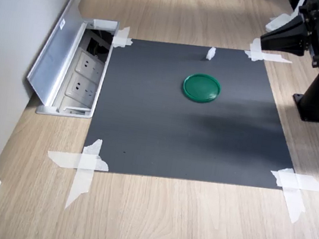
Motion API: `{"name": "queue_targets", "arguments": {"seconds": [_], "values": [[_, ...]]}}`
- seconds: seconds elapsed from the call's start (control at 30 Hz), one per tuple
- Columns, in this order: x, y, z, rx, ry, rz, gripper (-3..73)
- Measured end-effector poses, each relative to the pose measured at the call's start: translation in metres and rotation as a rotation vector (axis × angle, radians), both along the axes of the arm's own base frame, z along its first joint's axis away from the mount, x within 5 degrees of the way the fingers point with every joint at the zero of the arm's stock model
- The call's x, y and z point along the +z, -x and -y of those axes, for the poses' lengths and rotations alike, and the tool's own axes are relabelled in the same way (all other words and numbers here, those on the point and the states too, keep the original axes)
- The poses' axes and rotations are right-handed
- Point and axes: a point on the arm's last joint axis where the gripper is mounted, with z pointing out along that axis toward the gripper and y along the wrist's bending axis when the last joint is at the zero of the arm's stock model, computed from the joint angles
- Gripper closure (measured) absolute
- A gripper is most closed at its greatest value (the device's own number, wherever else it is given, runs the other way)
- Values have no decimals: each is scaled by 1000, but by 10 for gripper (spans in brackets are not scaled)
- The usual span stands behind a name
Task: Grasp a white terminal and put it on the green lid.
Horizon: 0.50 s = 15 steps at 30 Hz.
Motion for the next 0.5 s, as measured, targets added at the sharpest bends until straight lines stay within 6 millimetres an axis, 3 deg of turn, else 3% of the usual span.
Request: {"name": "queue_targets", "arguments": {"seconds": [0.23,0.5], "values": [[20,-2,0,4,-4,-37,703],[49,-42,6,2,-16,-227,703]]}}
